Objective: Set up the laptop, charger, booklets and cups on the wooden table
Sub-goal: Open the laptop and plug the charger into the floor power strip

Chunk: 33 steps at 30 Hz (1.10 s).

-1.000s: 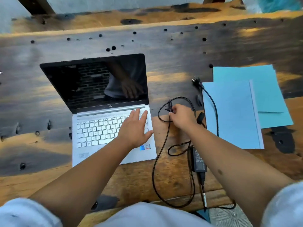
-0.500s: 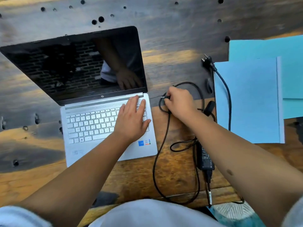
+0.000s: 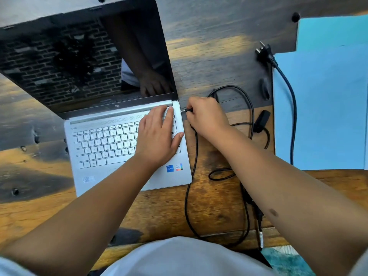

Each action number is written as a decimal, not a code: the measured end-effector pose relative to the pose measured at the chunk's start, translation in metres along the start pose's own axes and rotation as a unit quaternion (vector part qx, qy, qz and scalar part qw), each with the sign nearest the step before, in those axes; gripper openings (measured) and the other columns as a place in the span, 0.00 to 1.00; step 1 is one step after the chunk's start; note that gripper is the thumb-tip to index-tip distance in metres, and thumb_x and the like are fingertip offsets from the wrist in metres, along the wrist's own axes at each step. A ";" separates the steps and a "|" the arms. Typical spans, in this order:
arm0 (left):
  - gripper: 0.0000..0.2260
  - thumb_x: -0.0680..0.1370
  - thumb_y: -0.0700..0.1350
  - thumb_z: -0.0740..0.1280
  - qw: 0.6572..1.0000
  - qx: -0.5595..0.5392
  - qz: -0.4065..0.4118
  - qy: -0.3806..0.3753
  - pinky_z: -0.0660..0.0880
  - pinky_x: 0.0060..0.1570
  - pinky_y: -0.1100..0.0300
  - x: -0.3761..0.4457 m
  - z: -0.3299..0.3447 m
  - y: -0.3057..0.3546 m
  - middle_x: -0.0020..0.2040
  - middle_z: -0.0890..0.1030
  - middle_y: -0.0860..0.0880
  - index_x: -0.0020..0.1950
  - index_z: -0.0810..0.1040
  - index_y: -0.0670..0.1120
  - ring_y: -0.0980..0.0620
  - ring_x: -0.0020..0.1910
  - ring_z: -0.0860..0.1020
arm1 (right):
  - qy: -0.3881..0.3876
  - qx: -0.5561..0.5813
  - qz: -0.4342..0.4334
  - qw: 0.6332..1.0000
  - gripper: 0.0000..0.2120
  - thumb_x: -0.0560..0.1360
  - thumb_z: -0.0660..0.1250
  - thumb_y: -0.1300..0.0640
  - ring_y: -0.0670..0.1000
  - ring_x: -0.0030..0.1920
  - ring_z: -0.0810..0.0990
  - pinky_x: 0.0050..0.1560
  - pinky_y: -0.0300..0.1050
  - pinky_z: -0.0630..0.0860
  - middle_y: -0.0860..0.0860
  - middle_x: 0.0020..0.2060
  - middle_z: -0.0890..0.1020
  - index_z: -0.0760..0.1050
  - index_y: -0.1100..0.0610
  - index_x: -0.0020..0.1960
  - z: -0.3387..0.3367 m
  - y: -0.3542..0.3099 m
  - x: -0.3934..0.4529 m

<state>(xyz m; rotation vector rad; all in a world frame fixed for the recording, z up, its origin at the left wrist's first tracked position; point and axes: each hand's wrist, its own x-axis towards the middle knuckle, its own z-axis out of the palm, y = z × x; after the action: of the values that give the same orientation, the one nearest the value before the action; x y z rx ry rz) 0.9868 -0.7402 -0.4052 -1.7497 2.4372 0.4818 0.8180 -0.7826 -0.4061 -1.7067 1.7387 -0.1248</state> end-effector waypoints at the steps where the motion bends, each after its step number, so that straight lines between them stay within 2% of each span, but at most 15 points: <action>1: 0.30 0.77 0.59 0.61 1.000 -0.002 -0.002 0.004 0.65 0.64 0.45 0.000 0.001 0.001 0.70 0.68 0.42 0.73 0.64 0.42 0.41 0.68 0.67 | 0.001 -0.002 0.001 1.000 0.08 0.75 0.64 0.57 0.62 0.52 0.80 0.50 0.53 0.78 0.59 0.49 0.84 0.78 0.57 0.51 0.000 0.000 0.000; 12: 0.30 0.78 0.58 0.60 1.000 0.002 -0.006 0.007 0.64 0.66 0.45 0.000 0.002 0.003 0.70 0.68 0.41 0.74 0.64 0.41 0.40 0.69 0.66 | 0.025 0.011 0.005 1.000 0.09 0.75 0.64 0.58 0.63 0.51 0.80 0.52 0.54 0.77 0.59 0.49 0.83 0.79 0.59 0.52 0.001 -0.002 0.005; 17: 0.30 0.78 0.57 0.60 1.000 0.001 -0.005 0.005 0.64 0.66 0.44 0.000 0.001 0.004 0.71 0.68 0.39 0.74 0.65 0.40 0.39 0.69 0.66 | 0.027 -0.008 -0.007 1.000 0.08 0.75 0.64 0.58 0.63 0.50 0.80 0.49 0.53 0.78 0.59 0.48 0.83 0.78 0.60 0.50 0.000 -0.007 0.005; 27: 0.29 0.79 0.57 0.59 1.000 0.003 -0.007 -0.001 0.62 0.69 0.42 -0.002 0.001 0.005 0.72 0.67 0.39 0.75 0.64 0.40 0.38 0.71 0.64 | -0.016 -0.014 -0.040 0.999 0.07 0.76 0.66 0.58 0.62 0.53 0.79 0.49 0.51 0.76 0.59 0.50 0.82 0.76 0.60 0.52 -0.005 -0.005 0.012; 33: 0.29 0.79 0.57 0.59 1.000 0.002 -0.003 -0.005 0.62 0.69 0.42 -0.003 0.001 0.004 0.72 0.67 0.39 0.75 0.65 0.41 0.38 0.72 0.64 | -0.034 -0.025 -0.054 0.998 0.07 0.76 0.62 0.61 0.62 0.53 0.78 0.47 0.50 0.74 0.59 0.52 0.81 0.75 0.59 0.54 -0.007 -0.011 0.011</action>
<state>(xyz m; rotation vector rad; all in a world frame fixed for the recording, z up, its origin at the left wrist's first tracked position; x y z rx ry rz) 0.9841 -0.7366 -0.4044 -1.7477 2.4245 0.4819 0.8248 -0.7968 -0.3998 -1.8216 1.6121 -0.0699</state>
